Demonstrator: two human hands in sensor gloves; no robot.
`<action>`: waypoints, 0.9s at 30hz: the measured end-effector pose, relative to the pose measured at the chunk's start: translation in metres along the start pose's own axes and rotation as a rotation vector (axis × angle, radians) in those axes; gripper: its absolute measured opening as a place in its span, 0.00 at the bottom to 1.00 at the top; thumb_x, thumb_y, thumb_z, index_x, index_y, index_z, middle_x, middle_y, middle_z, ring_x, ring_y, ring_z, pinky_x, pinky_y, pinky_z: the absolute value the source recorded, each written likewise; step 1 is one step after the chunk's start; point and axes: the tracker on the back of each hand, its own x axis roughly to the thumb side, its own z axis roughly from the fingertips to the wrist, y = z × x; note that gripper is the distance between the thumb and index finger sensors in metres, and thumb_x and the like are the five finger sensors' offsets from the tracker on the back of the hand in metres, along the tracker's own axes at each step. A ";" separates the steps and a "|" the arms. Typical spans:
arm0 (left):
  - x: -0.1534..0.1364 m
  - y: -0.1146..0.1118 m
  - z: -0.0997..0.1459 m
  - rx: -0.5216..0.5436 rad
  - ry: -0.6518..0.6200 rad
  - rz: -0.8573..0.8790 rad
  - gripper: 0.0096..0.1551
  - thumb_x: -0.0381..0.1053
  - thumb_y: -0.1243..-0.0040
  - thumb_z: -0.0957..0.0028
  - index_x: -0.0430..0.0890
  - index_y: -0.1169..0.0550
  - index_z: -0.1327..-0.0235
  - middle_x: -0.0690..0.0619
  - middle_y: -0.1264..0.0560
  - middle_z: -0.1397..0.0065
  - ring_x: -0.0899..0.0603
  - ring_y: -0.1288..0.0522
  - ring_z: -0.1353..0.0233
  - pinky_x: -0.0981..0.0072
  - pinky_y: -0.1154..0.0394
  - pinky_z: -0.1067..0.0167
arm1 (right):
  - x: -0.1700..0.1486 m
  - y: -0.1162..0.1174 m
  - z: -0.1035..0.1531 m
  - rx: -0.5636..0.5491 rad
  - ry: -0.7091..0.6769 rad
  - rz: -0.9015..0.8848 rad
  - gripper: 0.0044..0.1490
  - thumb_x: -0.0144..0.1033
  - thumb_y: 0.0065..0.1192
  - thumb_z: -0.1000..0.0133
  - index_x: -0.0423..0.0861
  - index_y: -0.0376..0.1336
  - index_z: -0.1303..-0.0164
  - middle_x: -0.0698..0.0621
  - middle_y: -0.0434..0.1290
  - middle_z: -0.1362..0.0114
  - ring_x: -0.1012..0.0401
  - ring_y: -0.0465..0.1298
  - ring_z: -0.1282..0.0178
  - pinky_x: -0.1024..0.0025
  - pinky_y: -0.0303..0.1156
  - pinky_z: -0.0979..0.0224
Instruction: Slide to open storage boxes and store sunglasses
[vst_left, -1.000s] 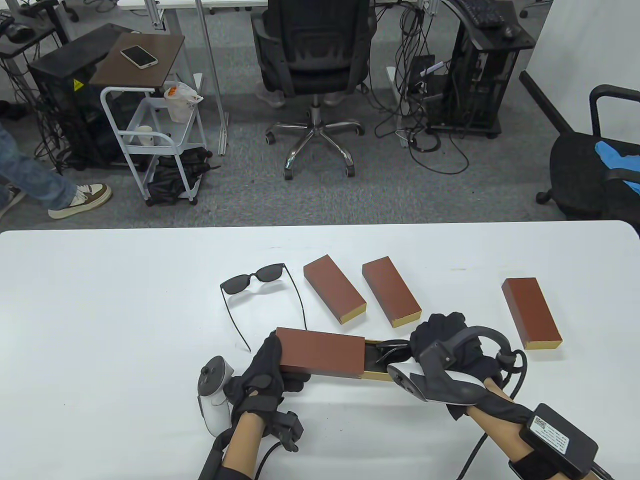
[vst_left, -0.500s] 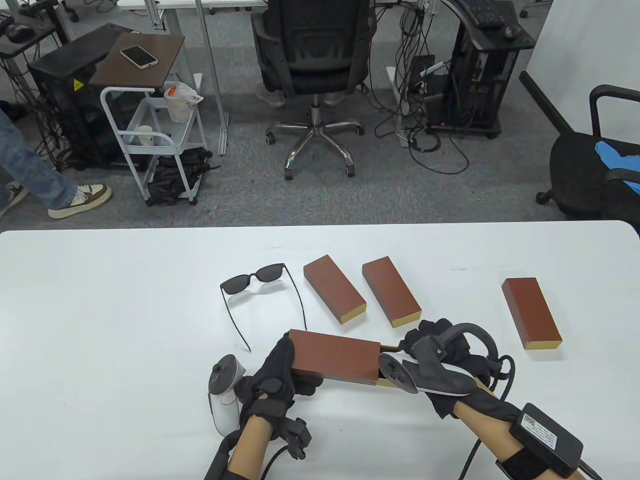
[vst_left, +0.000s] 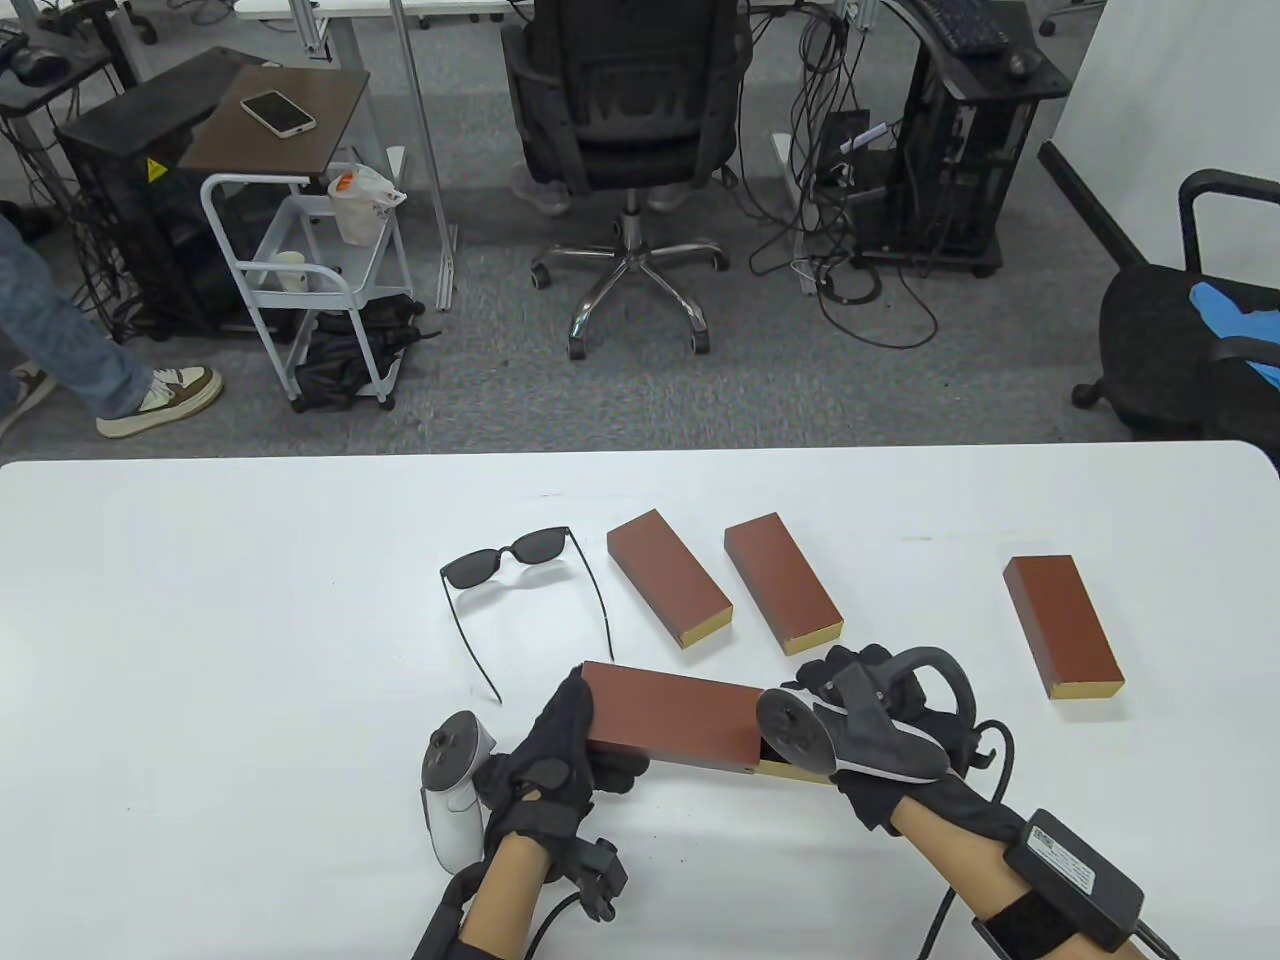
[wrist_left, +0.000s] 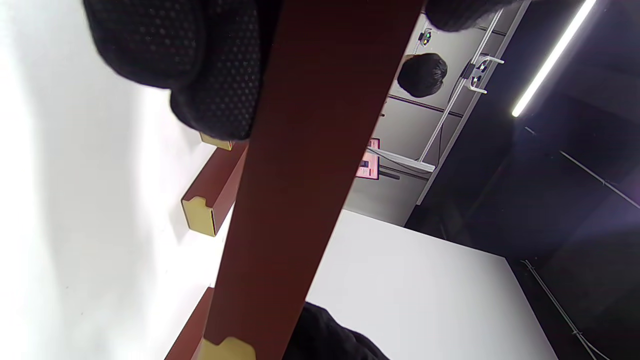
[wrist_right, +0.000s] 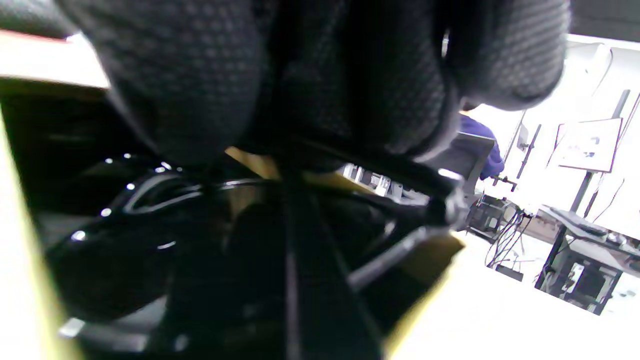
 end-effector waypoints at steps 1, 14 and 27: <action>0.000 0.002 0.000 0.002 -0.003 -0.003 0.47 0.71 0.58 0.44 0.48 0.48 0.17 0.44 0.23 0.36 0.41 0.19 0.45 0.46 0.24 0.46 | -0.003 0.000 0.000 0.004 0.005 -0.048 0.23 0.45 0.76 0.66 0.57 0.76 0.59 0.52 0.84 0.50 0.54 0.83 0.53 0.55 0.79 0.44; 0.000 0.008 0.000 0.012 -0.034 0.035 0.47 0.72 0.60 0.44 0.50 0.50 0.17 0.46 0.25 0.33 0.42 0.20 0.42 0.47 0.25 0.44 | -0.095 0.049 0.021 -0.056 0.458 -0.917 0.42 0.63 0.63 0.61 0.55 0.63 0.38 0.43 0.69 0.29 0.45 0.75 0.36 0.51 0.75 0.39; -0.008 0.007 -0.002 -0.001 -0.024 0.068 0.47 0.71 0.61 0.44 0.51 0.52 0.17 0.45 0.27 0.32 0.41 0.22 0.40 0.46 0.26 0.42 | -0.087 0.128 0.043 -0.114 0.568 -1.539 0.35 0.59 0.64 0.56 0.54 0.66 0.41 0.43 0.72 0.33 0.49 0.82 0.49 0.59 0.81 0.51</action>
